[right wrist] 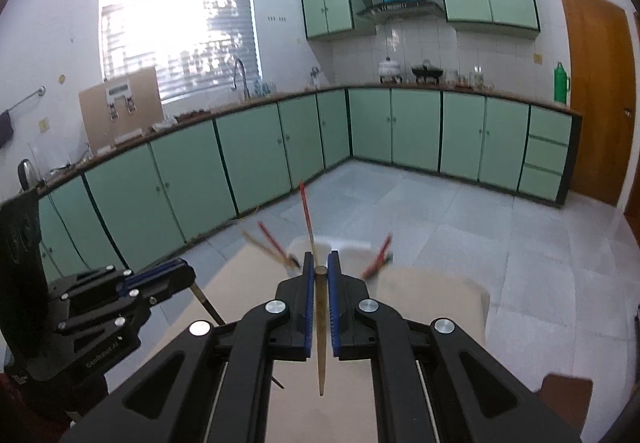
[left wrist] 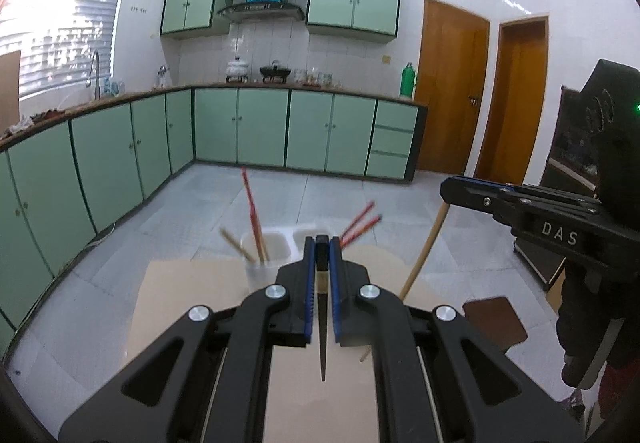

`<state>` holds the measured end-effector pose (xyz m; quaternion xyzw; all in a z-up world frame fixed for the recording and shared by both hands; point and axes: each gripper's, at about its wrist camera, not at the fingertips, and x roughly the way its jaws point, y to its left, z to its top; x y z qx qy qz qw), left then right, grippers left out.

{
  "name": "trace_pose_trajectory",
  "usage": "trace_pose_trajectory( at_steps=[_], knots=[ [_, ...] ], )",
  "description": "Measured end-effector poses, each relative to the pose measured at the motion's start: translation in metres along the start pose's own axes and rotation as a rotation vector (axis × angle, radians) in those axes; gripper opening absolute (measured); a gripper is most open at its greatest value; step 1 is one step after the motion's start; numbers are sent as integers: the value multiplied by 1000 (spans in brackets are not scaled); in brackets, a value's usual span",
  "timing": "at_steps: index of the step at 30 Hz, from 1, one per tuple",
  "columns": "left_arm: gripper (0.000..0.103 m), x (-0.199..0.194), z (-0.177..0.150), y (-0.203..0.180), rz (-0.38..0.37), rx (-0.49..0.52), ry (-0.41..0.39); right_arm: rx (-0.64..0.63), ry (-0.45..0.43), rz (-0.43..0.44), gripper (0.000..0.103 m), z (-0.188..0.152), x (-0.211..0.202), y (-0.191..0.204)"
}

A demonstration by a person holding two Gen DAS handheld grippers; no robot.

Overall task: Organize utensils
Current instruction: 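Carry both chopsticks to the white holder and insert them upright, then open both tools and withdraw them from the holder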

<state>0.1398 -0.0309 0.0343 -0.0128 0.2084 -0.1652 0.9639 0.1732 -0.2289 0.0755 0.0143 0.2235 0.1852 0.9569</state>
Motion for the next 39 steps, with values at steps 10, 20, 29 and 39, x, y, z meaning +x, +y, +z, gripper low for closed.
trace_pose_trajectory(
  at_steps=[10, 20, 29, 39],
  knots=[
    [6, 23, 83, -2, 50, 33, -187, -17, -159, -60, 7, 81, 20, -13],
    [6, 100, 93, 5, 104, 28, -183, 21, -139, -106, 7, 83, 89, -37],
    [6, 152, 58, 22, 124, 31, -49, 30, -10, -110, 7, 44, 138, -46],
    [28, 144, 47, 45, 130, -22, -18, 84, 25, -154, 35, 24, 132, -65]
  ],
)
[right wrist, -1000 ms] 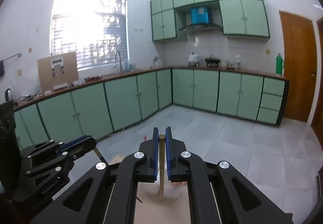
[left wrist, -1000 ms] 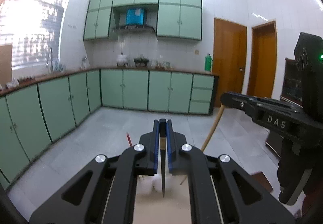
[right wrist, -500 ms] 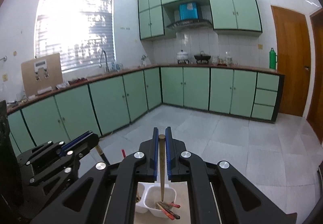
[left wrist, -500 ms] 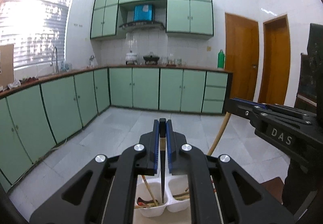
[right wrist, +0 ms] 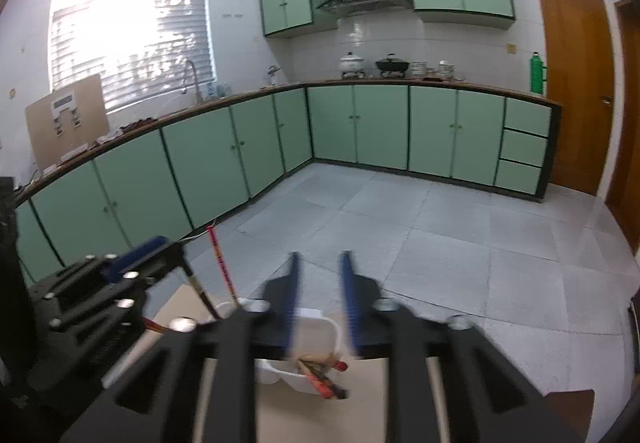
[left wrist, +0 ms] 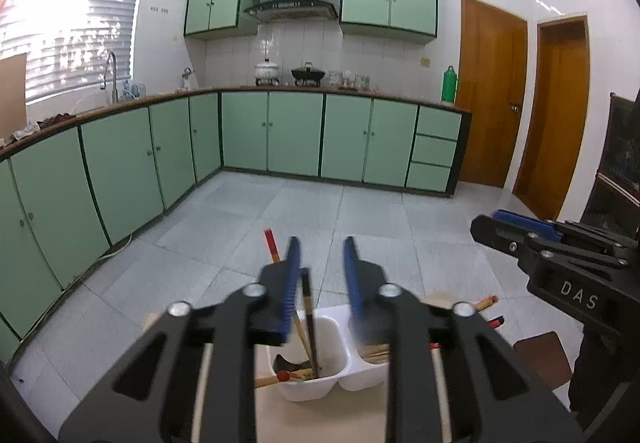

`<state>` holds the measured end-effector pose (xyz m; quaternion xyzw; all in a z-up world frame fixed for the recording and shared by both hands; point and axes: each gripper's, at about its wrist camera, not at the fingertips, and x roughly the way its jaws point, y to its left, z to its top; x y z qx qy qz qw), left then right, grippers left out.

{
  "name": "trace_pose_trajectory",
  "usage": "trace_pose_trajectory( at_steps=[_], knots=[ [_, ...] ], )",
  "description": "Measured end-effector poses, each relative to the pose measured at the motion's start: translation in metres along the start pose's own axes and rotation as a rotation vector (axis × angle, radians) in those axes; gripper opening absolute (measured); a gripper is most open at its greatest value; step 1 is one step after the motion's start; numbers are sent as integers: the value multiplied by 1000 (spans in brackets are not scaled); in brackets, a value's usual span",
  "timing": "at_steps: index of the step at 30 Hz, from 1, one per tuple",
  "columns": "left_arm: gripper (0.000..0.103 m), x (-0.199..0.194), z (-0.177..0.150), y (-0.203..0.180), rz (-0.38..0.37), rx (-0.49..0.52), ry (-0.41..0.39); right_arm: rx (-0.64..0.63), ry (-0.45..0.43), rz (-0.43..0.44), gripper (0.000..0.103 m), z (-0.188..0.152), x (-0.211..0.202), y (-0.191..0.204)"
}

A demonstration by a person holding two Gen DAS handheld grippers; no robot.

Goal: Organize utensils

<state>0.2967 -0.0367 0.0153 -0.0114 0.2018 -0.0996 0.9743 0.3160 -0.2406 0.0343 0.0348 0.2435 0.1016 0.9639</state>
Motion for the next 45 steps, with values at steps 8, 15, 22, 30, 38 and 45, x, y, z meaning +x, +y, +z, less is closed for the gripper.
trace_pose_trajectory(
  at_steps=[8, 15, 22, 30, 38, 45],
  knots=[
    [59, -48, -1, 5, 24, -12, -52, 32, -41, -36, 64, -13, -41, -19],
    [71, -89, -26, 8, 28, -12, -40, 40, -54, -57, 79, -43, -80, -23],
    [83, -125, -67, 11, 38, -30, 9, 53, -32, -59, 94, -88, -115, -21],
    [89, -160, -109, 13, 54, -40, 75, 87, 26, -48, 97, -140, -143, -15],
    [91, -190, -133, 9, 76, -23, 113, 61, 52, -32, 97, -168, -167, 8],
    [91, -217, -129, -2, 48, -24, 72, 3, 12, -12, 97, -164, -194, 29]
  ],
)
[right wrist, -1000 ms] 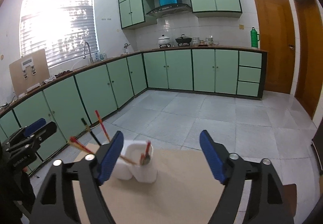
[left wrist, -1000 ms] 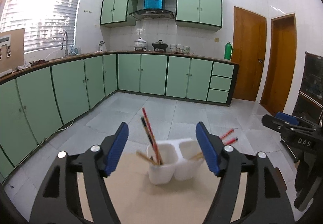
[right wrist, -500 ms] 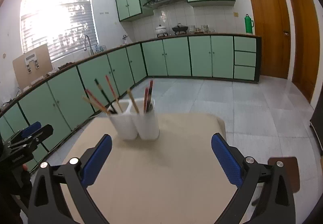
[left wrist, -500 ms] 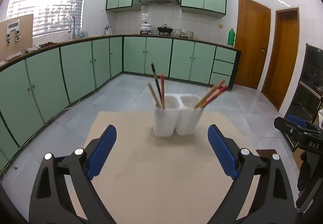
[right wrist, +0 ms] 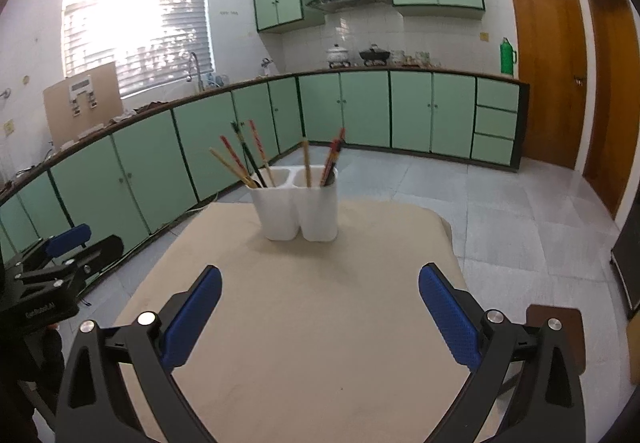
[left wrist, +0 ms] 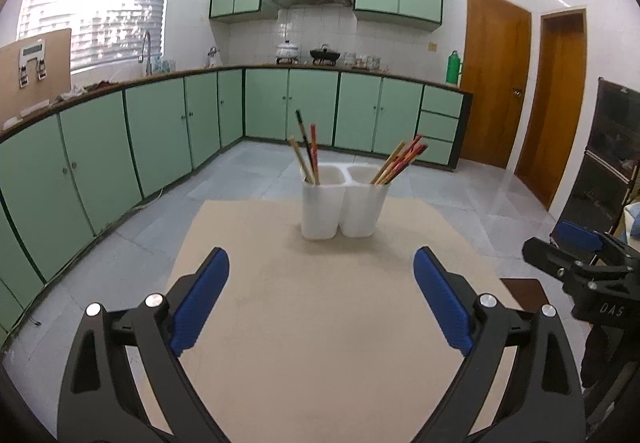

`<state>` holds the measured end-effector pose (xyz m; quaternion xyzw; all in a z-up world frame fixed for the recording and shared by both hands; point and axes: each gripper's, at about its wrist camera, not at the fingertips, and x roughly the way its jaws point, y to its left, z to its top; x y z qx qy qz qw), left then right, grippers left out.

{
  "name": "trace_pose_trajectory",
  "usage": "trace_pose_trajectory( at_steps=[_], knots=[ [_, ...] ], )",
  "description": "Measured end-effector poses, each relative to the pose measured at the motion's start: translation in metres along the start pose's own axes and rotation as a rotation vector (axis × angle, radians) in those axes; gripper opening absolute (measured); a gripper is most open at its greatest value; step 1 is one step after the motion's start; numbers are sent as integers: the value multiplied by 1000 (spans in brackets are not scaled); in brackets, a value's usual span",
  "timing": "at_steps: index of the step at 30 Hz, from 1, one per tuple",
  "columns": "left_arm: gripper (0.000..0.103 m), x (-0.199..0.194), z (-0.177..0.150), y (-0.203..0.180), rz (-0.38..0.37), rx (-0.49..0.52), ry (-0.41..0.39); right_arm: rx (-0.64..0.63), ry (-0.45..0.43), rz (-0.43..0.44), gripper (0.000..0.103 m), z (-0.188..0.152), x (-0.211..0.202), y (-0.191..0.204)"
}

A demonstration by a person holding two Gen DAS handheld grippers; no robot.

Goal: Organize utensils

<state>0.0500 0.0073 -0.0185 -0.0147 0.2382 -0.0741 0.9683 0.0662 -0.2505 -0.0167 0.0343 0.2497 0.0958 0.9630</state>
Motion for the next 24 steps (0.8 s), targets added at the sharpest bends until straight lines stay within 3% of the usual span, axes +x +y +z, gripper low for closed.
trace_pose_trajectory(
  at_steps=[10, 24],
  knots=[
    [91, -41, 24, -12, -21, 10, -105, -9, -94, 47, 97, 25, -43, 10],
    [91, -67, 34, -16, 0, 17, -162, -51, -161, 56, 97, 41, -73, 24]
  ],
)
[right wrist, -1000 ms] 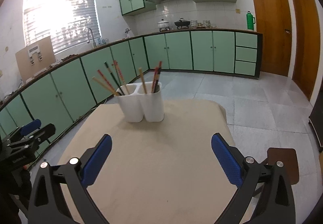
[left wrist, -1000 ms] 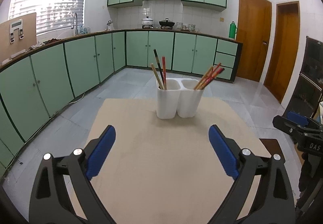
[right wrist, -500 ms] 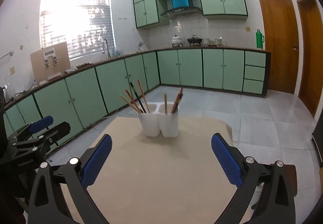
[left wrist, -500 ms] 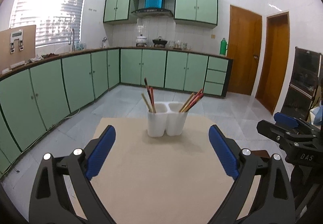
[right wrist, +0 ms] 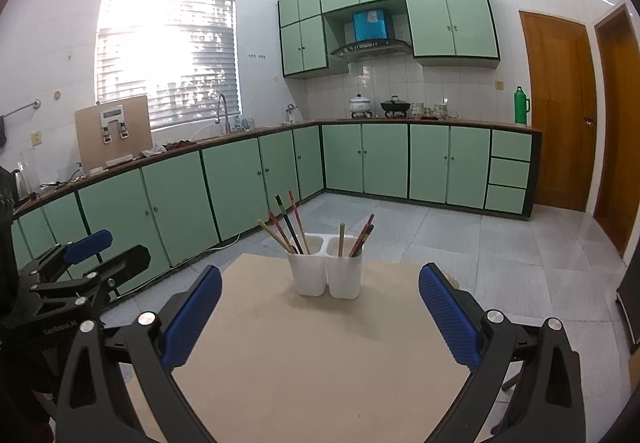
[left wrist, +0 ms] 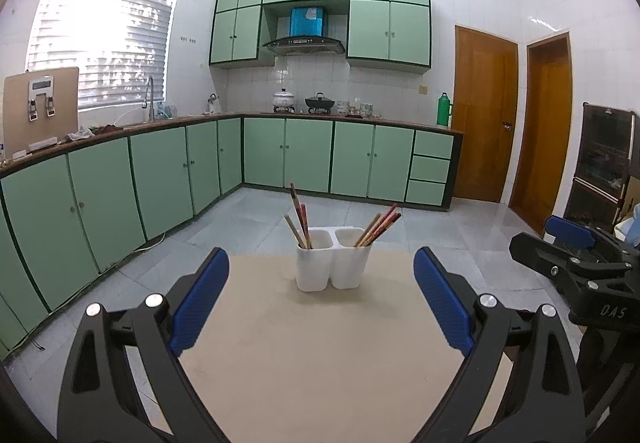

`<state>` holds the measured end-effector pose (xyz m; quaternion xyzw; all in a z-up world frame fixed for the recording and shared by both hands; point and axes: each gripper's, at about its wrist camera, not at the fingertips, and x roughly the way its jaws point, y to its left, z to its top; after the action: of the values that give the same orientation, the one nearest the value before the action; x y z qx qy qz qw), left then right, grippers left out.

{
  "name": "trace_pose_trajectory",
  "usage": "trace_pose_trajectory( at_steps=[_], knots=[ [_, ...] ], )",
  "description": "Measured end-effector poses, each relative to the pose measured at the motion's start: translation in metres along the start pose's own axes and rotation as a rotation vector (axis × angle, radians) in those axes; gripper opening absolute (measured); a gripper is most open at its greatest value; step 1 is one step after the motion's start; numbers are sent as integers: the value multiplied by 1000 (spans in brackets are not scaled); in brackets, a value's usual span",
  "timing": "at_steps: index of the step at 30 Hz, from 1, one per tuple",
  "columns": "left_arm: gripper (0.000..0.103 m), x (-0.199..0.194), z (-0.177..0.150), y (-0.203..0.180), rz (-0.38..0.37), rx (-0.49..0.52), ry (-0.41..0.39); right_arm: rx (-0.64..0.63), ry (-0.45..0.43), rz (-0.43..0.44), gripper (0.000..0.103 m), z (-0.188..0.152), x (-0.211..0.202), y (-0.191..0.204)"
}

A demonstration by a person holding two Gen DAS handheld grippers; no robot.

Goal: Organize utensils

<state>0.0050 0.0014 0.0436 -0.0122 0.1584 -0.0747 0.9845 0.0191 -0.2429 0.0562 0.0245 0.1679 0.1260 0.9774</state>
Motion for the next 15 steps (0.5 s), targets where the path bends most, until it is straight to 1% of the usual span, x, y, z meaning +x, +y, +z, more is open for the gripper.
trace_pose_trajectory(
  at_steps=[5, 15],
  knots=[
    [91, -5, -1, -1, 5, 3, -3, -19, 0, -8, 97, -1, 1, 5],
    [91, -2, -7, 0, 11, 5, 9, 0, 17, -5, 97, -9, 7, 3]
  ],
)
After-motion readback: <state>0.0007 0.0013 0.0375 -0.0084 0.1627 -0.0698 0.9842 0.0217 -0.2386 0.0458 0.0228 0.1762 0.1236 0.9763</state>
